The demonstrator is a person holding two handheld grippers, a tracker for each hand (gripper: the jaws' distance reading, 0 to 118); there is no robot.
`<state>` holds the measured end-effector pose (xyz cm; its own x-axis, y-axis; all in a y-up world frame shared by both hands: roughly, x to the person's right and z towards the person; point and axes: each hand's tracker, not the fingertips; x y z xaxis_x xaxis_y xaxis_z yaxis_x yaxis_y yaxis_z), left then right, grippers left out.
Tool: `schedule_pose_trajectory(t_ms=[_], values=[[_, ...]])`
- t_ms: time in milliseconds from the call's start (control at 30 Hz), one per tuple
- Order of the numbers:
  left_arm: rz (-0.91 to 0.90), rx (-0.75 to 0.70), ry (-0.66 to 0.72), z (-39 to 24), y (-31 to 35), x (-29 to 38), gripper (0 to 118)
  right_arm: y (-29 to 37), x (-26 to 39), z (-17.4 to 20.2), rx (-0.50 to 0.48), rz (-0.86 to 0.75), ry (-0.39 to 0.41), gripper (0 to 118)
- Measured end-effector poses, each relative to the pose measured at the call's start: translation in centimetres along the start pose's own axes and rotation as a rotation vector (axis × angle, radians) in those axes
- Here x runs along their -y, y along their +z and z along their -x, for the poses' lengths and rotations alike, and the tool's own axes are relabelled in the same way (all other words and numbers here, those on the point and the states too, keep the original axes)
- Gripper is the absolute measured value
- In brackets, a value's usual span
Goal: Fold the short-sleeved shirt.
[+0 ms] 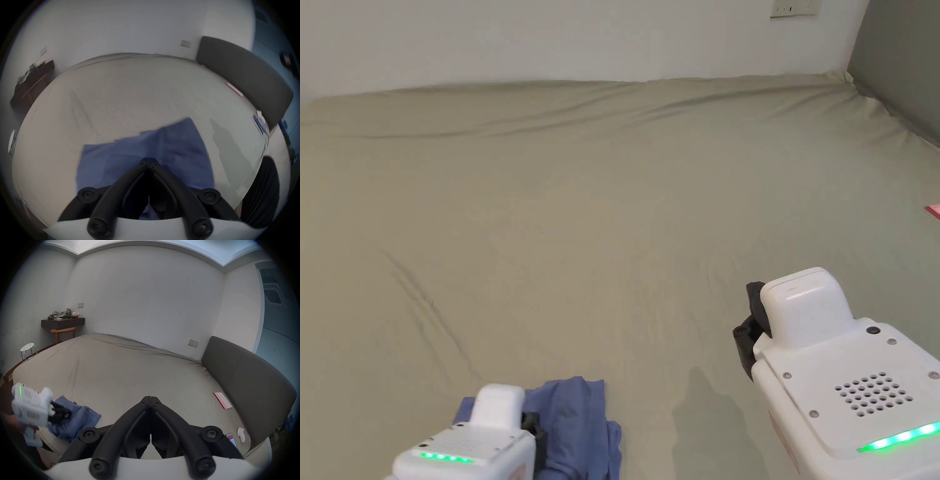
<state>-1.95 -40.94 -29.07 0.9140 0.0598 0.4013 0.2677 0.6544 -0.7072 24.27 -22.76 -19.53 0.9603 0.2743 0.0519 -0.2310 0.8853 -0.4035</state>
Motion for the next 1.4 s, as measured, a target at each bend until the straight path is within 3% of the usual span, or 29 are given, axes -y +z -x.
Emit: schedule_pose_trajectory(t_ms=[67, 233, 400, 533, 700, 767, 933, 1067, 1267, 1400], values=[[0.018, 0.013, -0.064, -2.5, -0.9, 0.8, 0, 0.0, 0.0, -0.1, 0.002, 0.002, 0.002, 0], [-0.017, -0.117, -0.331, -8.1, -2.2, 2.3, 0, 0.1, 0.0, -0.7, 0.01, 0.015, -0.013, 0], [-0.006, -0.081, -0.364, -10.4, -2.6, 2.6, 0, 0.4, -0.3, -1.0, 0.016, 0.003, -0.01, 0], [0.016, 0.014, -0.328, -11.0, -2.5, 2.7, 0, -0.2, -0.3, -0.9, 0.016, 0.004, -0.015, 0], [0.075, 0.366, -0.275, -11.3, -0.2, 2.7, 0, -1.2, -0.2, 0.3, -0.012, 0.01, -0.024, 0], [0.055, 0.426, -0.255, -11.0, 1.3, 2.7, 0, -1.7, -0.2, 1.0, -0.03, 0.01, -0.024, 0], [-0.09, 0.332, -0.109, -5.2, 5.0, 1.8, 0, -3.6, 0.3, 3.0, -0.129, 0.029, -0.063, 0], [-0.228, 0.069, -0.017, 2.2, 6.9, 1.2, 0, -6.1, 2.2, 5.8, -0.292, 0.088, -0.106, 0], [-0.213, -0.071, 0.13, 10.1, 7.4, 1.5, 0, -11.3, 8.2, 12.7, -0.486, 0.355, -0.059, 0], [-0.177, -0.037, 0.205, 12.7, 7.3, 2.1, 0, -14.2, 12.8, 16.3, -0.557, 0.575, -0.014, 0]])
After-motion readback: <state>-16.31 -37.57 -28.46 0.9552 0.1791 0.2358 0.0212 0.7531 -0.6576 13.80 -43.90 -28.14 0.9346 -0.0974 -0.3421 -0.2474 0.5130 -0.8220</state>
